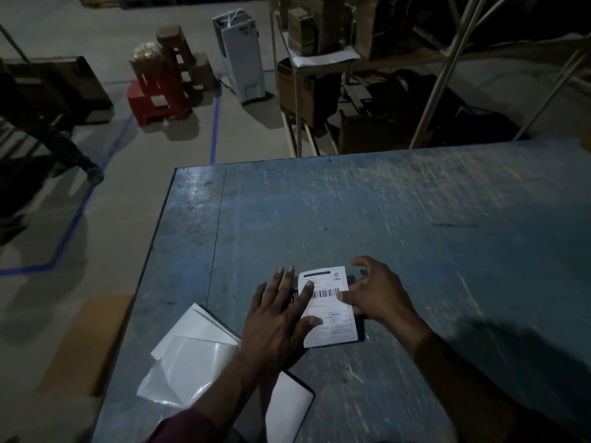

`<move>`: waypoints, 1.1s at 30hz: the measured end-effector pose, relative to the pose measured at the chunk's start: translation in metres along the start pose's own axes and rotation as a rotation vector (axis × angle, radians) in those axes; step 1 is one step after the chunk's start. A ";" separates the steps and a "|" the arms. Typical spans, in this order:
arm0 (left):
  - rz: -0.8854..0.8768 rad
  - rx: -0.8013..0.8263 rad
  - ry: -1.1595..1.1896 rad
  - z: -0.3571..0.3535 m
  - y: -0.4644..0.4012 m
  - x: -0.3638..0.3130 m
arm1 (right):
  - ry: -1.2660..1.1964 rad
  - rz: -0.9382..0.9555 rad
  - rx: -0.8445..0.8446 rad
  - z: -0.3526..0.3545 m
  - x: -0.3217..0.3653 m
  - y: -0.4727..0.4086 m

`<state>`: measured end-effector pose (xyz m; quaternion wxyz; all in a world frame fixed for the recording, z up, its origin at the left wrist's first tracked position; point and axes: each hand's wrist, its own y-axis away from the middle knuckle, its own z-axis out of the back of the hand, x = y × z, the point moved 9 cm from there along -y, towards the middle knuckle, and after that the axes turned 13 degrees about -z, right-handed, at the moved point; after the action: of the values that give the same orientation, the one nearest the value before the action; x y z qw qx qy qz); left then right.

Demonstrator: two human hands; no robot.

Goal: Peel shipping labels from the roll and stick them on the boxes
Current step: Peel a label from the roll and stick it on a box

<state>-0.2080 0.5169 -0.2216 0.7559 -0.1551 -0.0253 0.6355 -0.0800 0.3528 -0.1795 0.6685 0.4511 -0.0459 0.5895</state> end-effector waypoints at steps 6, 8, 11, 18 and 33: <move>-0.026 0.042 -0.019 0.002 0.000 -0.001 | 0.035 0.053 -0.085 0.010 -0.002 -0.002; -0.025 0.057 -0.006 0.002 0.000 0.000 | 0.106 0.056 -0.104 0.017 -0.008 -0.003; -0.017 0.064 0.007 0.003 -0.001 0.001 | 0.250 0.222 -0.211 0.028 -0.005 0.006; -0.051 0.070 0.034 0.007 0.002 -0.003 | 0.827 0.762 -0.067 -0.071 -0.005 0.049; 0.235 0.007 0.554 0.015 0.002 0.017 | 0.488 0.294 0.085 0.002 -0.045 0.002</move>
<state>-0.2097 0.5369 -0.2105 0.6558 -0.3217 0.2022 0.6524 -0.0942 0.3180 -0.2044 0.5477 0.3123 0.0764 0.7725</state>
